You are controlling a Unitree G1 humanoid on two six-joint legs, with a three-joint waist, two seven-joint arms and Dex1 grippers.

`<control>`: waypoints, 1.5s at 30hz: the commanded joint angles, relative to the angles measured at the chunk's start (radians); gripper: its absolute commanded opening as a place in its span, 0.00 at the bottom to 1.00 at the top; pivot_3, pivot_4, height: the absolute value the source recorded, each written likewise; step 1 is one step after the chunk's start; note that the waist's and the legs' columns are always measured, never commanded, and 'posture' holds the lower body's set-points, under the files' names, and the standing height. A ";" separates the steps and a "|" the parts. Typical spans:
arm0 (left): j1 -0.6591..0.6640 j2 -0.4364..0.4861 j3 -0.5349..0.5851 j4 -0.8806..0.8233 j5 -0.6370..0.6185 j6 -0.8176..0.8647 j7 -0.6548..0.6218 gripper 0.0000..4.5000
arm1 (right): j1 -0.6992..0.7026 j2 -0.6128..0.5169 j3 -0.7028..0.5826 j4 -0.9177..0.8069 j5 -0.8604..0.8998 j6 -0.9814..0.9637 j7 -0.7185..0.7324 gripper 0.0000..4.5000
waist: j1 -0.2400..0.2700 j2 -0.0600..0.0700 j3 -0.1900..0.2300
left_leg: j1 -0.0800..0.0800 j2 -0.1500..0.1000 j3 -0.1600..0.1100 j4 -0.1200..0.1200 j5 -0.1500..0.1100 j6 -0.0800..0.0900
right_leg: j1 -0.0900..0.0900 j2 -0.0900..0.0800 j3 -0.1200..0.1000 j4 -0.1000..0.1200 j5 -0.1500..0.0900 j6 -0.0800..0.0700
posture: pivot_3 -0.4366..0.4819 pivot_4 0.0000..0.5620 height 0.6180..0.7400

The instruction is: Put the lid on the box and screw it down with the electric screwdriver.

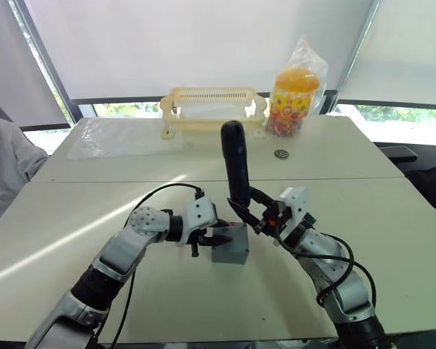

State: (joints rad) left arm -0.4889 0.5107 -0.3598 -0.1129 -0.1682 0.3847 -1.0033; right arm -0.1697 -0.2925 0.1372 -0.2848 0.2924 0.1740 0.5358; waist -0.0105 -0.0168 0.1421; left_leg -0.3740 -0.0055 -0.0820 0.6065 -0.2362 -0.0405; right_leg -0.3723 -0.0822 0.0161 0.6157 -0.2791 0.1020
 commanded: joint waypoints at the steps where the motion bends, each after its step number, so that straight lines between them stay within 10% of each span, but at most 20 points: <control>1: 0.013 0.015 -0.027 0.018 0.032 0.018 -0.009 0.39 | 0.085 -0.013 0.018 0.113 -0.023 0.077 -0.002 0.39 | 0.000 0.000 0.000 | 0.000 0.000 0.000 0.000 0.000 0.000 | 0.000 0.000 0.000 0.000 0.000 0.000 | 0.48 0.27 1.00; 45: 0.018 0.015 -0.041 0.031 0.048 0.001 -0.018 0.39 | 0.055 -0.013 -0.067 0.007 -0.010 -0.054 -0.026 0.39 | 0.002 0.005 0.005 | -0.003 -0.001 0.000 -0.009 -0.001 -0.002 | -0.002 -0.007 0.000 -0.006 -0.001 -0.001 | 0.48 0.27 1.00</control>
State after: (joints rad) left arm -0.4933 0.5104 -0.3673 -0.1198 -0.1657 0.3734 -1.0211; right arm -0.1245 -0.2855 0.1021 -0.2908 0.2976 0.0833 0.5338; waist -0.0081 -0.0121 0.1471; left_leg -0.3777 -0.0069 -0.0815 0.5976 -0.2373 -0.0421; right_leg -0.3743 -0.0894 0.0165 0.6093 -0.2805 0.1012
